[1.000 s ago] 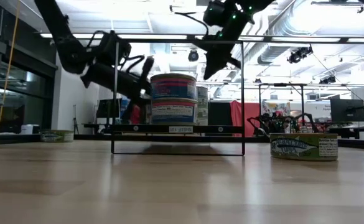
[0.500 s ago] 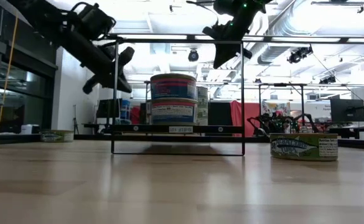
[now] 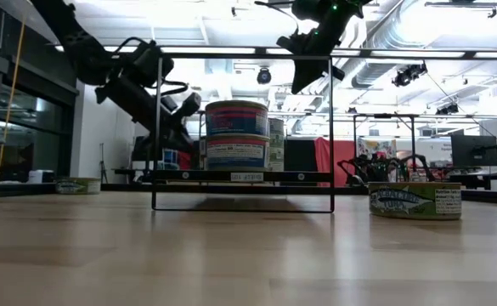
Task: Stack canned seafood by type on shelf
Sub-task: Adjust the pink and blue tuna can
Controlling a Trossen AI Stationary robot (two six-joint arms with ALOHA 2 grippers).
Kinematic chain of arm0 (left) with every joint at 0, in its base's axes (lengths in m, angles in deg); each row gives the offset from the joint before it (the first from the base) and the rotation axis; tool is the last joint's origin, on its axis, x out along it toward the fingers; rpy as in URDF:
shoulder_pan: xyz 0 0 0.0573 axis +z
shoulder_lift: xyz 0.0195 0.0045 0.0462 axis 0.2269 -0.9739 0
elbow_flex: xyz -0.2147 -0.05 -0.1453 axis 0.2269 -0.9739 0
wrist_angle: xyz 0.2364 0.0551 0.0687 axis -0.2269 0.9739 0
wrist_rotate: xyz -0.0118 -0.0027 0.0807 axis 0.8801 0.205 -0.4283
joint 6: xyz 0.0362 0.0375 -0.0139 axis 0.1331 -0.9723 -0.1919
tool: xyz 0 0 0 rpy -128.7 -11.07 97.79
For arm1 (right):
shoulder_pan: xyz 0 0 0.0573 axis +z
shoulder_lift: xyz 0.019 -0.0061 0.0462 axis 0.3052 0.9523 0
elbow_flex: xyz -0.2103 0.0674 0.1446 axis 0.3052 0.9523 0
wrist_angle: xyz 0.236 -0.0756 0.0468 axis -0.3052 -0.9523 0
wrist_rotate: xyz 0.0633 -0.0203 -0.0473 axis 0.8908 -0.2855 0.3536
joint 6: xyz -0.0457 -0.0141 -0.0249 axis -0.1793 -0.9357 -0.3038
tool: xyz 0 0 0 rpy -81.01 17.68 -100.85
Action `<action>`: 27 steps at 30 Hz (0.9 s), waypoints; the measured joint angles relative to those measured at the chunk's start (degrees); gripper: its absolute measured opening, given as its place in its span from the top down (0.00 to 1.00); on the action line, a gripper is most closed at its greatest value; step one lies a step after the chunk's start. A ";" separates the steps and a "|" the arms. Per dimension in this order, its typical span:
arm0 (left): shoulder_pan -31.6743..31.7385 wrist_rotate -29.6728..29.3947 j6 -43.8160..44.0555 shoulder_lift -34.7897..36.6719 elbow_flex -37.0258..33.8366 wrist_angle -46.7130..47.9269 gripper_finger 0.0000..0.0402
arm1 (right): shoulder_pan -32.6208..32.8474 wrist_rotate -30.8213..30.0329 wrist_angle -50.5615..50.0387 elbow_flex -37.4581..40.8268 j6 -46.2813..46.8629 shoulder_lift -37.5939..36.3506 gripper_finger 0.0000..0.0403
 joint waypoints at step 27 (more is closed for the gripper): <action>-0.48 -4.60 4.19 -5.94 1.07 -4.05 1.00 | 0.00 0.18 -0.07 -0.02 0.63 0.00 1.00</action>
